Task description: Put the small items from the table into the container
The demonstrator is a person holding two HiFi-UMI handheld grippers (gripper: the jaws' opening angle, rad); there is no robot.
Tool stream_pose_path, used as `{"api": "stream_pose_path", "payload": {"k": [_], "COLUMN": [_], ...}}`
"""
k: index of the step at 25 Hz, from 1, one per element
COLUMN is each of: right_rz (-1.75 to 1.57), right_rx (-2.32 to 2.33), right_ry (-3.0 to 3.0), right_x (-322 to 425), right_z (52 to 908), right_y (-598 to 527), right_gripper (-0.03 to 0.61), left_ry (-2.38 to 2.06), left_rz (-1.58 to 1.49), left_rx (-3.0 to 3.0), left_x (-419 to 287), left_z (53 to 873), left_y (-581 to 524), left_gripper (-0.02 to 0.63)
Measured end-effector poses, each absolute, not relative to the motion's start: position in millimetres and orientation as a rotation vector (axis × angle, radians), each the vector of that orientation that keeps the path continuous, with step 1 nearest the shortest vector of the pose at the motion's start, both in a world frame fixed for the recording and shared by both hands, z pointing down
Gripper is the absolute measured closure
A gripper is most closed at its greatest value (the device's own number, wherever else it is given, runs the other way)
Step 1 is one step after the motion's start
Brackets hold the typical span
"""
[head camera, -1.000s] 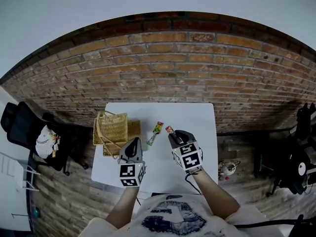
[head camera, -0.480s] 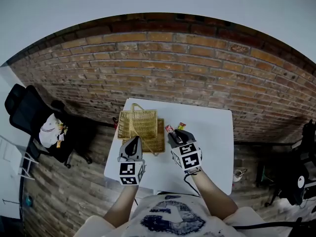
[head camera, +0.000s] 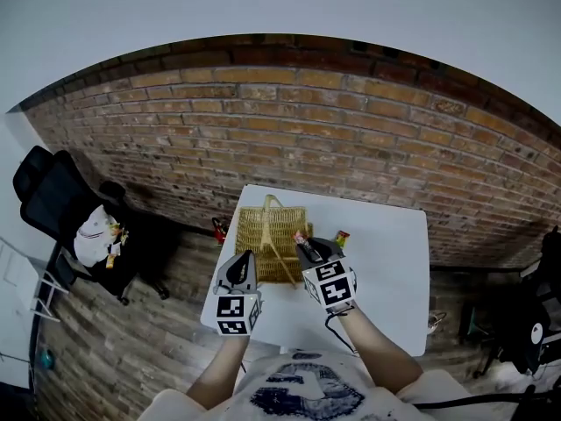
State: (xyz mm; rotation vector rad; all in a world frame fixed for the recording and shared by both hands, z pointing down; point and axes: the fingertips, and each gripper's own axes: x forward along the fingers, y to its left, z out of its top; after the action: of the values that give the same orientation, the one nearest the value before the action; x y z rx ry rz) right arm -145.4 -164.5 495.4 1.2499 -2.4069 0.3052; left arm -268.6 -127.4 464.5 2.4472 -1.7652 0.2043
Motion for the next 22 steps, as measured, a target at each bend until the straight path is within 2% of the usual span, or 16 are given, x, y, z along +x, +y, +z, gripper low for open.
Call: {"api": "stream_pose_path", "payload": {"k": [22], "right_rz": [0.263], "right_rx": [1.171], "right_ry": [-2.332], "right_x": [-192], "right_z": [519], "right_y": [-206], "right_gripper": [0.457], "left_ry": [-1.731], "left_rz": [0.163], "left_rx": [2.420], "left_x": [-307], "left_z": [477], "left_y": [-164], "left_gripper": [0.566]}}
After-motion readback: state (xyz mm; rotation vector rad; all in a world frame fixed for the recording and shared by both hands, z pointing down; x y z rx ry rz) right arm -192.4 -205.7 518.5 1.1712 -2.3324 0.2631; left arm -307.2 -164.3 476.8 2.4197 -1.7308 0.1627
